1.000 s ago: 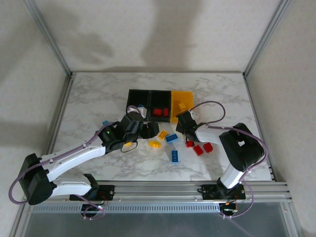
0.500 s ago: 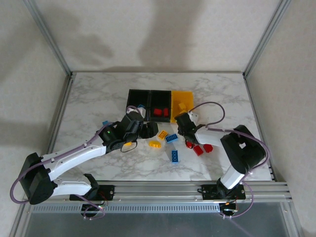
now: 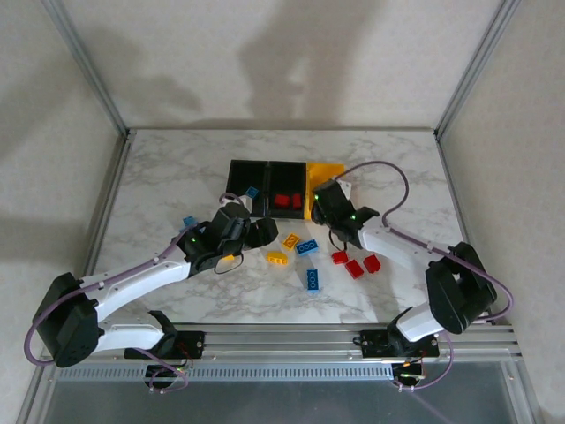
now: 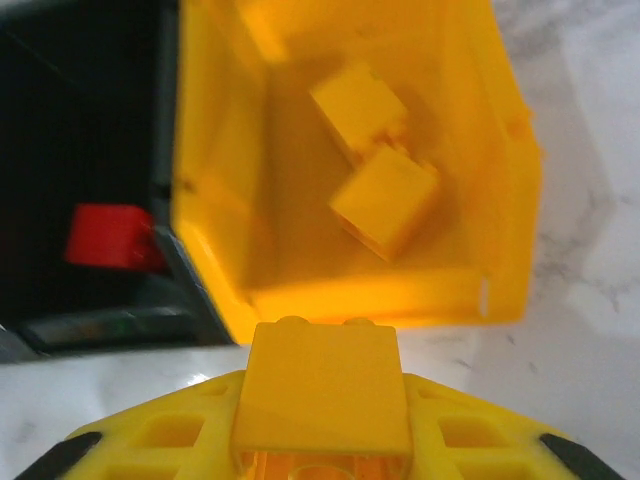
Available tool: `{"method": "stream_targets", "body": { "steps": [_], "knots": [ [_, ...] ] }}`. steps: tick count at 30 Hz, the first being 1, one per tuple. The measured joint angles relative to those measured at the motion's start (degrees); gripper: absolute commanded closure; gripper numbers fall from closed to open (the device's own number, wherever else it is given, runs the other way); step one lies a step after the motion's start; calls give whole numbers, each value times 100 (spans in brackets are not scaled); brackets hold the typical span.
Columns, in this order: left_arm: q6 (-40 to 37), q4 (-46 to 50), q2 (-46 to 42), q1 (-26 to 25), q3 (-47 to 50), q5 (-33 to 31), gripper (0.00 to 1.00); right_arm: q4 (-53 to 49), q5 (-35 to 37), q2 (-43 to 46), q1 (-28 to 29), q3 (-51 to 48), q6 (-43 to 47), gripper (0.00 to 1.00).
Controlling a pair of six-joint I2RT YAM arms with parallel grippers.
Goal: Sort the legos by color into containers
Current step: Place the lego in the container.
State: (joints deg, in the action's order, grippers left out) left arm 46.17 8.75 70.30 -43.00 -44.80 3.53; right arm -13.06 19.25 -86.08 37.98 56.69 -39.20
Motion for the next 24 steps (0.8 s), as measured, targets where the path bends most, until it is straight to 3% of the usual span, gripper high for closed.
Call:
{"method": "stream_targets", "body": {
  "steps": [8, 24],
  "knots": [
    [61, 13, -243, 48, 114, -2, 31, -188, -352, -1078, -398, 1202, 142, 66],
    [35, -122, -474, 74, 251, 317, 30, -437, -739, -2371, -894, 2275, 66, 63]
  ]
}}
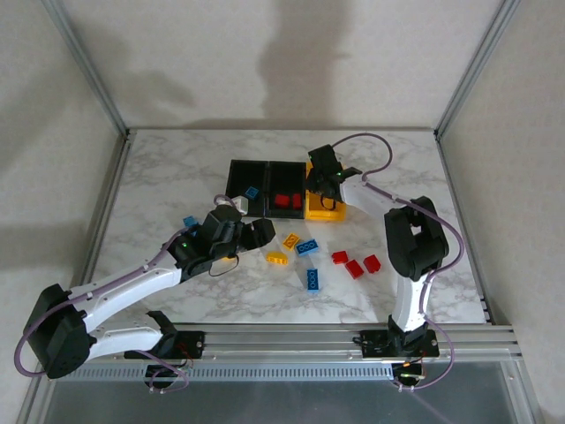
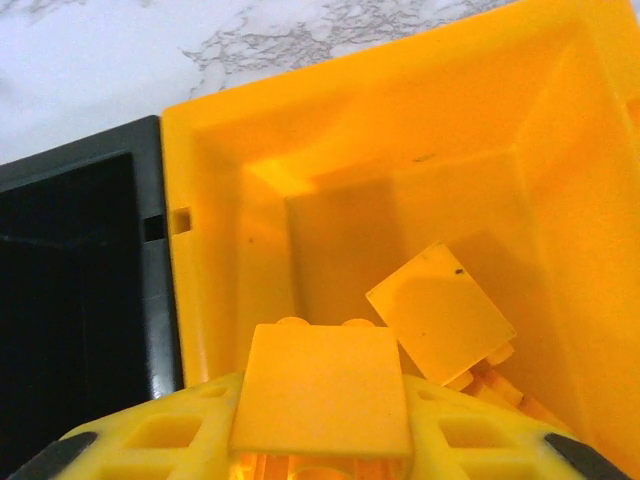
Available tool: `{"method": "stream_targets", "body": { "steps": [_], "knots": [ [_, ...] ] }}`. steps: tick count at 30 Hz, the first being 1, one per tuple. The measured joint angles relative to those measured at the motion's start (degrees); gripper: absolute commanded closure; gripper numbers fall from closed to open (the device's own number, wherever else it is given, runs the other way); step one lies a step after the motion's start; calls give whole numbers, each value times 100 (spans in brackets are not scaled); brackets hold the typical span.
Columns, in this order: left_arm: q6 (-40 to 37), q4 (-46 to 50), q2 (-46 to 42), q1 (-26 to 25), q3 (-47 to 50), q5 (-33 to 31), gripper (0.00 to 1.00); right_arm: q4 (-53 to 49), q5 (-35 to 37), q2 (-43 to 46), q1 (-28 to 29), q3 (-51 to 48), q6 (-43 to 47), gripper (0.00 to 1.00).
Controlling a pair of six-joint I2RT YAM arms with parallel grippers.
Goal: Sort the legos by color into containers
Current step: Place the lego in the container, then pick up the lego from the center of the table.
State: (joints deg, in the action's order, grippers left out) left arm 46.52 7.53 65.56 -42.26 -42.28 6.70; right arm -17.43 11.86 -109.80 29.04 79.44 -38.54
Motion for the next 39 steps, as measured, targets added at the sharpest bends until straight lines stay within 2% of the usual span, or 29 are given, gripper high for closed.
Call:
{"method": "stream_targets", "body": {
  "steps": [8, 19, 25, 30, 39],
  "knots": [
    [-22, 2, 0, 0, 2, 0, 30, 0, -15, -160, -68, 120, -63, 53],
    [-20, 144, -20, 4, 2, -63, 30, 2, -66, 70, -55, -39, -90, 52],
    [9, 614, -166, 122, 2, -315, 30, -7, -166, 1156, 107, -533, 140, 47],
    [-44, 1187, -144, 195, 0, -708, 31, 94, -319, 2393, 608, -1237, 603, 45],
    [-317, 1851, 540, 376, -2, -1093, 31, 455, -1373, 4468, 1228, -3294, 1014, 40]
  ]
}}
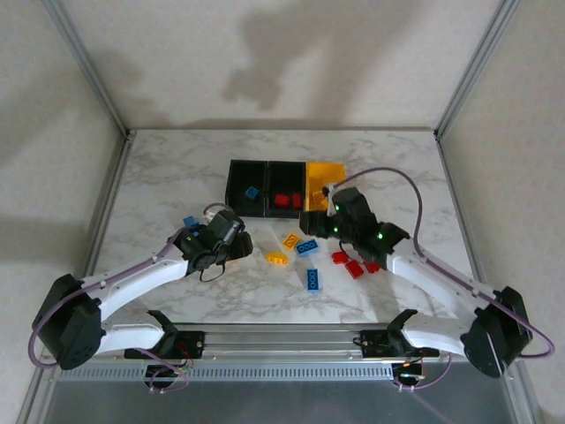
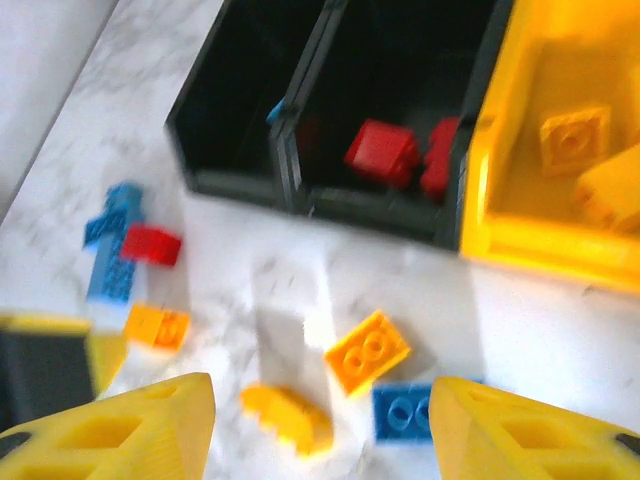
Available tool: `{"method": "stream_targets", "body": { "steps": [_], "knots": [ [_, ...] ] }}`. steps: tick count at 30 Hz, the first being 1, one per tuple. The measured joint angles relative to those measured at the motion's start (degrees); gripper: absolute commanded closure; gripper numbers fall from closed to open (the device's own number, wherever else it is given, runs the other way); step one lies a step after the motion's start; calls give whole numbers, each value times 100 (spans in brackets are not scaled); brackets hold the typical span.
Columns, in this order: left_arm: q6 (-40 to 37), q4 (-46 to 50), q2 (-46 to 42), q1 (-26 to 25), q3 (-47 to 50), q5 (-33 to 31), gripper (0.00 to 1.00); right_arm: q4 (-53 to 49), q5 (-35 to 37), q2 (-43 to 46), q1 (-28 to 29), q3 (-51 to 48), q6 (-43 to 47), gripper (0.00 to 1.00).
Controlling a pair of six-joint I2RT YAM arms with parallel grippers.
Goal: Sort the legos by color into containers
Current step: Pick up the lego from the center of the table.
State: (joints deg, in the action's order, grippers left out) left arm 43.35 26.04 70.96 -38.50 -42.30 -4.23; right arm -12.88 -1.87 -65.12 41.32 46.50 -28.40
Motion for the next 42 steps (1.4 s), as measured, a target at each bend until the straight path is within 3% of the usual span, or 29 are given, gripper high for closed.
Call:
{"method": "stream_targets", "body": {
  "steps": [6, 15, 18, 21, 23, 27, 29, 33, 42],
  "knots": [
    [-238, 111, 542, 101, -125, -162, 28, 107, -402, 546, 291, -774, -37, 41],
    [-483, 103, 1224, 251, -315, -385, 26, 164, -437, 658, 323, -870, -98, 41],
    [-527, 105, 1357, 267, -326, -439, 29, 201, -437, 658, 323, -876, -122, 41],
    [-579, 66, 1451, 297, -326, -444, 36, 289, -437, 658, 323, -909, -142, 41],
    [-614, 17, 1534, 339, -326, -450, 46, 310, -437, 651, 323, -922, -162, 41],
    [-654, -48, 1652, 352, -326, -461, 50, 326, -424, 649, 323, -935, -203, 41],
    [-675, -48, 1657, 352, -326, -463, 58, 326, -420, 649, 323, -935, -212, 41],
    [-737, -50, 1663, 352, -369, -463, 66, 323, -417, 649, 323, -935, -227, 41],
    [-739, 94, 1580, 328, -820, -389, 67, 306, -369, 979, 323, -1008, -295, 41]
  ]
}}
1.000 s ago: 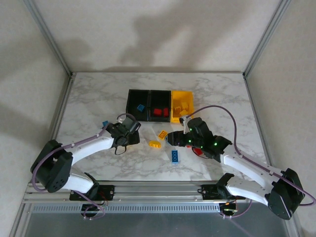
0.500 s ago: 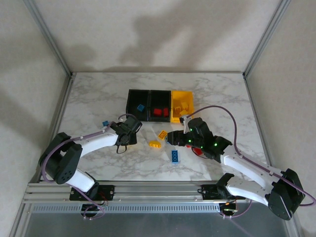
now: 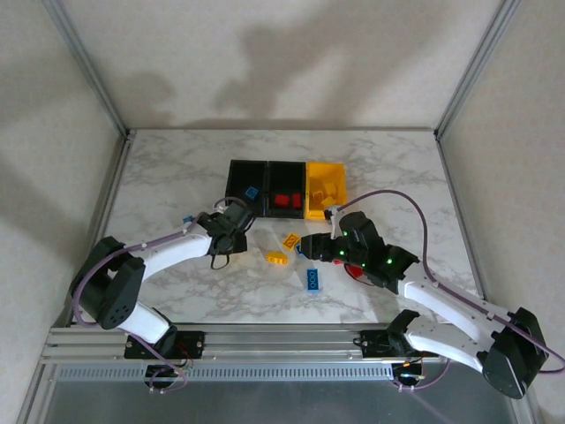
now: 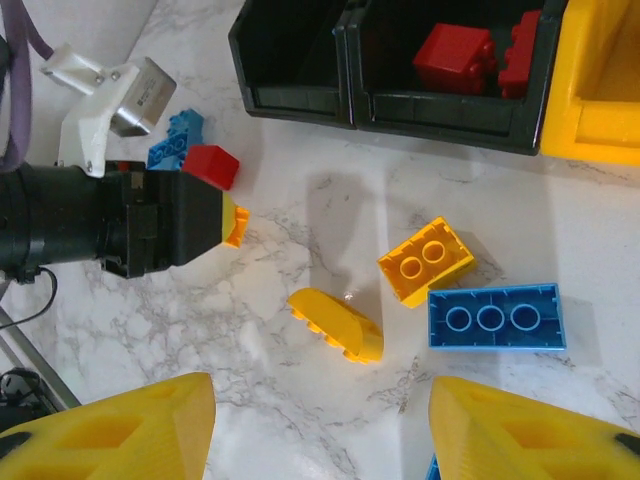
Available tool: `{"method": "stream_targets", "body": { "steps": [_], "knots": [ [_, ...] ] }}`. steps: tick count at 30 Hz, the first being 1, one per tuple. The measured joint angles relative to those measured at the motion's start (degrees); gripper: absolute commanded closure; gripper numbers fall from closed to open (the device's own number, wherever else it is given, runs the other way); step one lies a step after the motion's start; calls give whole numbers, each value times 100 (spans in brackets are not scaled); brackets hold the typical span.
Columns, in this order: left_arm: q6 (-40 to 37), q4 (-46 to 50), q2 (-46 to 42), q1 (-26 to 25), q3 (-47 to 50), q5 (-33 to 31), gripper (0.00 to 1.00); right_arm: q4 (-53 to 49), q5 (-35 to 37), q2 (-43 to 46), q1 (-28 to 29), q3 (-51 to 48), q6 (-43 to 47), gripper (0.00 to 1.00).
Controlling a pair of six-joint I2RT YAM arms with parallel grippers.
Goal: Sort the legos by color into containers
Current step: Pick up the lego from the center of the table, then place the lego in the container.
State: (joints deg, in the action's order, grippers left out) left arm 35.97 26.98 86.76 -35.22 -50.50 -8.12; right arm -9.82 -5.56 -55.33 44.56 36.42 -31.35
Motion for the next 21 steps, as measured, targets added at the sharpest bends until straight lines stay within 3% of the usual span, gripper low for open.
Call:
{"method": "stream_targets", "body": {
  "steps": [9, 21],
  "knots": [
    [-22, 74, 197, -470, -1451, 219, 67, -332, 520, 743, -144, -249, -455, 40],
    [-52, 140, 1751, -960, -3381, 476, 68, -1025, 905, 1790, -1143, -728, -1062, 38]
  ]
}}
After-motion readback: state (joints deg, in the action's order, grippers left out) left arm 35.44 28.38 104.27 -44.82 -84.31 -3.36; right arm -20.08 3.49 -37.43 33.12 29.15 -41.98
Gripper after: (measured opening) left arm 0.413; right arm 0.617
